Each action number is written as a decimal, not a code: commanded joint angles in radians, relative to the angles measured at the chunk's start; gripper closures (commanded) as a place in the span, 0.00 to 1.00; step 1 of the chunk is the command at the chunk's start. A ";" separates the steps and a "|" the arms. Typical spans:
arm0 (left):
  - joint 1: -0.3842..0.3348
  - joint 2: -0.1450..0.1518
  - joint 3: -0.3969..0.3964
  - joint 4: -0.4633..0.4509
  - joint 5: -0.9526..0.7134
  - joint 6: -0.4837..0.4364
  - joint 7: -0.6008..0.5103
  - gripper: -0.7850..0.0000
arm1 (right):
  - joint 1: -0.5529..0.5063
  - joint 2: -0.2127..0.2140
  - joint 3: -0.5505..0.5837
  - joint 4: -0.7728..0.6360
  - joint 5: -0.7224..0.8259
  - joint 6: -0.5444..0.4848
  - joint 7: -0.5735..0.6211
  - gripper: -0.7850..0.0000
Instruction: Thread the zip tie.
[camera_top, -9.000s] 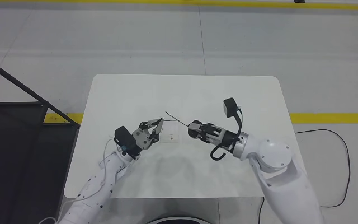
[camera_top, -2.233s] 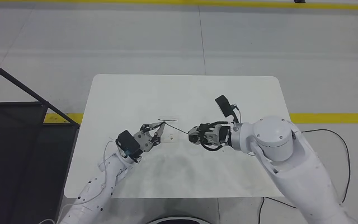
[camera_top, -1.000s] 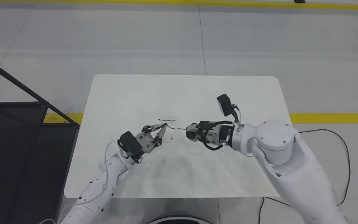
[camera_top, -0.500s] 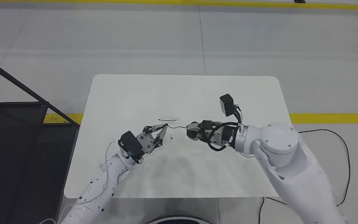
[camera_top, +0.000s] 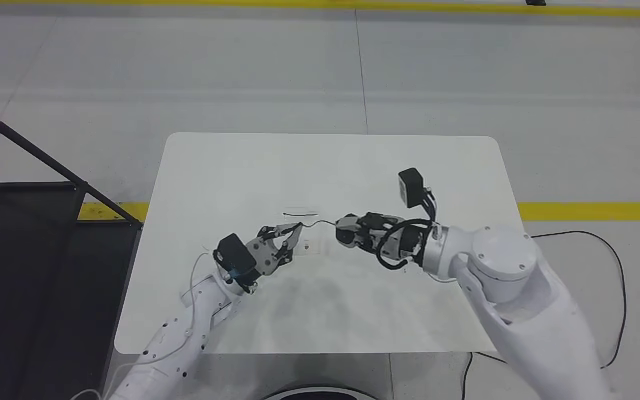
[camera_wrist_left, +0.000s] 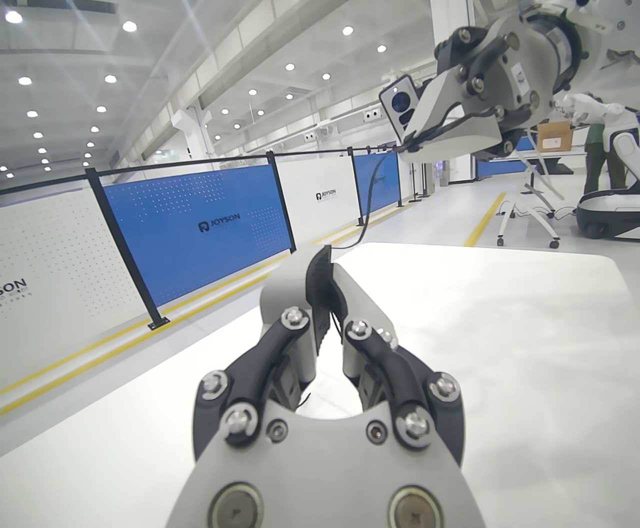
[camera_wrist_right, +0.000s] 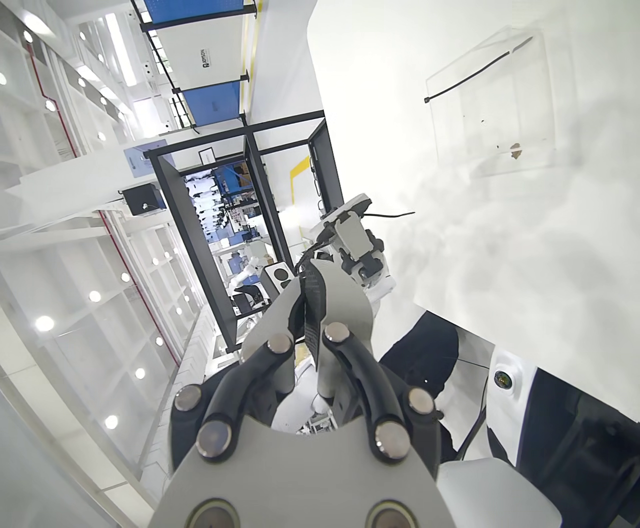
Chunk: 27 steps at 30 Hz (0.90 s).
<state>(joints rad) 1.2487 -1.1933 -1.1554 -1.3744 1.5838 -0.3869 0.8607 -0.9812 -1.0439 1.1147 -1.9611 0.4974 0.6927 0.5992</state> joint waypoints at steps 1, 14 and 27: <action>0.000 0.000 0.001 0.001 0.000 -0.001 0.002 1.00 | -0.003 -0.001 0.003 0.000 0.004 -0.004 -0.007 1.00; 0.001 0.000 0.002 0.000 -0.008 -0.009 0.008 1.00 | 0.001 -0.001 -0.008 -0.005 -0.014 0.017 -0.016 1.00; 0.004 0.000 0.000 -0.005 -0.028 -0.013 0.014 1.00 | 0.052 -0.003 -0.076 -0.010 -0.114 0.097 -0.015 1.00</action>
<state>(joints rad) 1.2522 -1.1933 -1.1554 -1.3787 1.5582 -0.4005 0.8742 -0.9336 -1.0465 1.0439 -1.9718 0.3864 0.7851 0.5859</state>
